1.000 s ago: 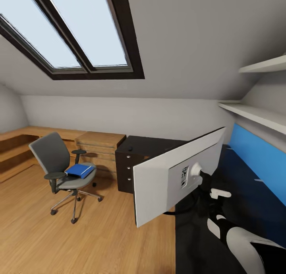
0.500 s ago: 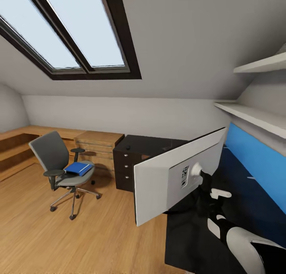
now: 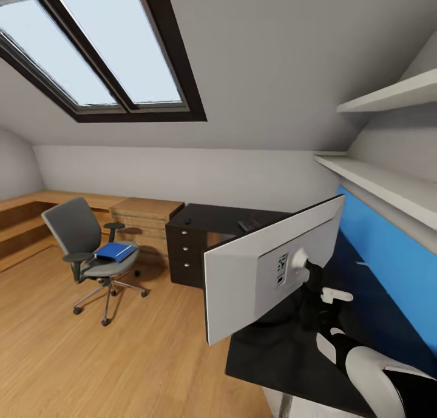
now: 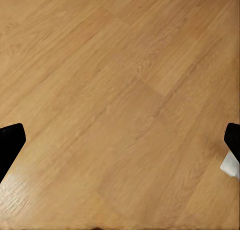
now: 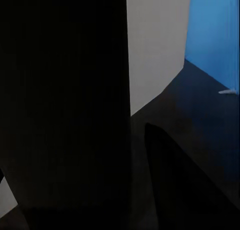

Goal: In the bedroom, organize the workspace by keeping the computer under the desk, ensuring the monitor is on the desk, placing the keyboard on the desk next to the monitor, placing the mouse on the desk next to the keyboard, moving the folder from the swivel chair onto the desk next to the mouse, stacking the notebook on top of the folder with the pen on top of the notebook, and positioning the swivel chair next to the desk.

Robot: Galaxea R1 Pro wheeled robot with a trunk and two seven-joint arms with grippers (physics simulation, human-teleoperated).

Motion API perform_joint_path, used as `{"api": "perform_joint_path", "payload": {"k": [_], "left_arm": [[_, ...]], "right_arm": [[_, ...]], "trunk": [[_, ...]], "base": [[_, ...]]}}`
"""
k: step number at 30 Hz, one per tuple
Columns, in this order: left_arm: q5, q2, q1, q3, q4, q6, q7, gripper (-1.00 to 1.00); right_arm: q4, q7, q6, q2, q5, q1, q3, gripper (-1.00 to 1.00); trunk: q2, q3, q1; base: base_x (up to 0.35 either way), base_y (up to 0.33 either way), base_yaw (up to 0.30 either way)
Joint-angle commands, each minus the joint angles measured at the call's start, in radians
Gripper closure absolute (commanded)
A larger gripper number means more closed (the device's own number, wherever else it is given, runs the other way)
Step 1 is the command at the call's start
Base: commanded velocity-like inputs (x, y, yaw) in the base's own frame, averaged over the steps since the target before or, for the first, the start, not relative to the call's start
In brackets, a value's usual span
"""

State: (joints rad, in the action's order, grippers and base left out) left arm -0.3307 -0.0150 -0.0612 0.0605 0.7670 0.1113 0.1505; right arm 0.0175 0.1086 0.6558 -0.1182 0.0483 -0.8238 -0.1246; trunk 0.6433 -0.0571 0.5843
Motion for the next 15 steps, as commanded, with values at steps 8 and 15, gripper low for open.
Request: {"api": "perform_joint_path", "payload": {"k": [8,15], "left_arm": [[-0.010,0.000,0.000,-0.002,0.002,0.002,0.003,-1.00],[-0.010,0.000,0.000,-0.002,0.002,0.002,0.003,-1.00]], "right_arm": [[0.001,-0.004,0.004,0.000,0.002,-0.001,-0.003,1.00],[0.001,-0.004,0.004,-0.001,0.002,-0.001,-0.003,1.00]], "trunk": [[0.002,-0.001,0.000],[0.002,-0.001,0.000]], "base": [[-0.194,-0.212,0.000],[-0.046,-0.053,0.000]]}}
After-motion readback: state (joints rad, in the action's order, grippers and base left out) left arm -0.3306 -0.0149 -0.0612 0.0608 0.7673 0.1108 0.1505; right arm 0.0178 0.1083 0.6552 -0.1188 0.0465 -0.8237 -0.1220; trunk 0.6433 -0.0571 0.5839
